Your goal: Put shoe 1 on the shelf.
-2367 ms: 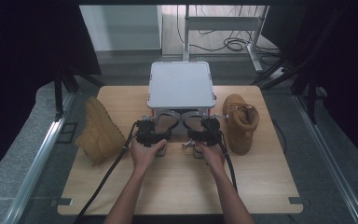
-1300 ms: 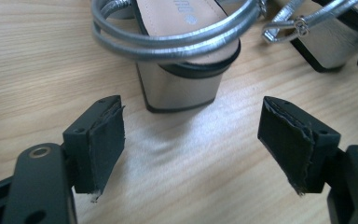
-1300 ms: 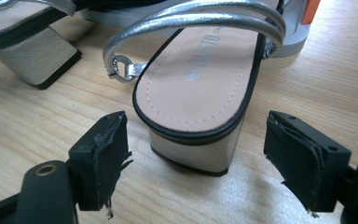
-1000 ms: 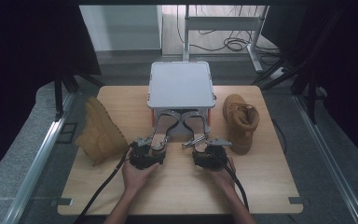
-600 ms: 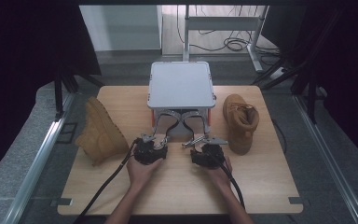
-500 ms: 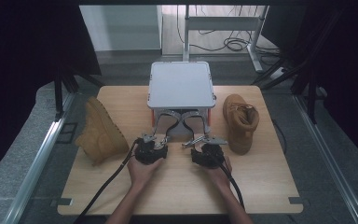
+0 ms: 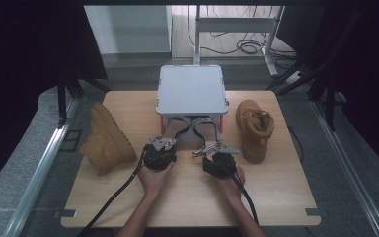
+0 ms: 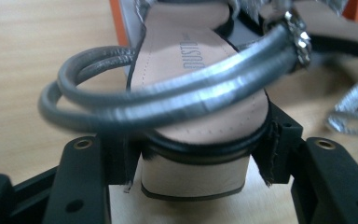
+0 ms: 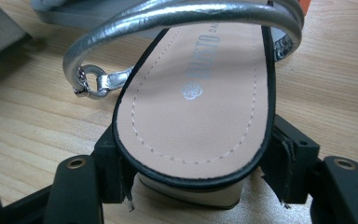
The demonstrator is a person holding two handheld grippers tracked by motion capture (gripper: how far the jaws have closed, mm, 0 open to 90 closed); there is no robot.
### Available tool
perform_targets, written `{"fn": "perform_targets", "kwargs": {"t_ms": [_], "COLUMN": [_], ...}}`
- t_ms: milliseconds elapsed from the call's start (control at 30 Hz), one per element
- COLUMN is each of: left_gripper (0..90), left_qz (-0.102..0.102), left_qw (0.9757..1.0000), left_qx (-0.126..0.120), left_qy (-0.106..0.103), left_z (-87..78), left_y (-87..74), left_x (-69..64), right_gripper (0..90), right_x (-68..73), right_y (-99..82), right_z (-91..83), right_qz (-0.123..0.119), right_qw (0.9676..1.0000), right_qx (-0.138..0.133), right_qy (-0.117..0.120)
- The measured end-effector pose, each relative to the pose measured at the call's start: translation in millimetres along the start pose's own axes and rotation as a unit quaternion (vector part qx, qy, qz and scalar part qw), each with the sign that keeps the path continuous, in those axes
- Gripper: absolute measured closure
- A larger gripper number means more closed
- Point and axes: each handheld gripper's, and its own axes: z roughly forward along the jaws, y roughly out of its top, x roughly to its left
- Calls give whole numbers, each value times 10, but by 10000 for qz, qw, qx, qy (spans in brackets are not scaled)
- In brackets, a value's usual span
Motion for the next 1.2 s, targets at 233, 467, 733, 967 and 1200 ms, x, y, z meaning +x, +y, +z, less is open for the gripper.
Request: {"fn": "perform_targets", "kwargs": {"t_ms": [233, 467, 733, 967, 1200], "left_gripper": [420, 421, 421, 421, 420], "left_qz": [10, 31, 12, -75, -185], "left_qw": [9999, 9992, 9979, 9970, 9961], "left_qx": [-71, -116, -186, -188, -207], "left_qy": [153, 379, 616, 747, 836], "left_z": [100, 253, 445, 520, 589], "left_y": [59, 142, 237, 293, 327], "left_x": [-3, -40, -72, -100, -134], "right_gripper": [356, 358, 360, 361, 362], "right_x": [3, 0, 0, 0, 1], "right_y": [1, 2, 1, 0, 0], "right_z": [-4, -6, -9, -12, -13], "right_qz": [9, -3, 1, -3, -2], "right_qw": [10000, 10000, 10000, 10000, 10000], "right_qx": [16, 25, 35, 39, 42], "right_qy": [-22, -33, -44, -54, -63]}}
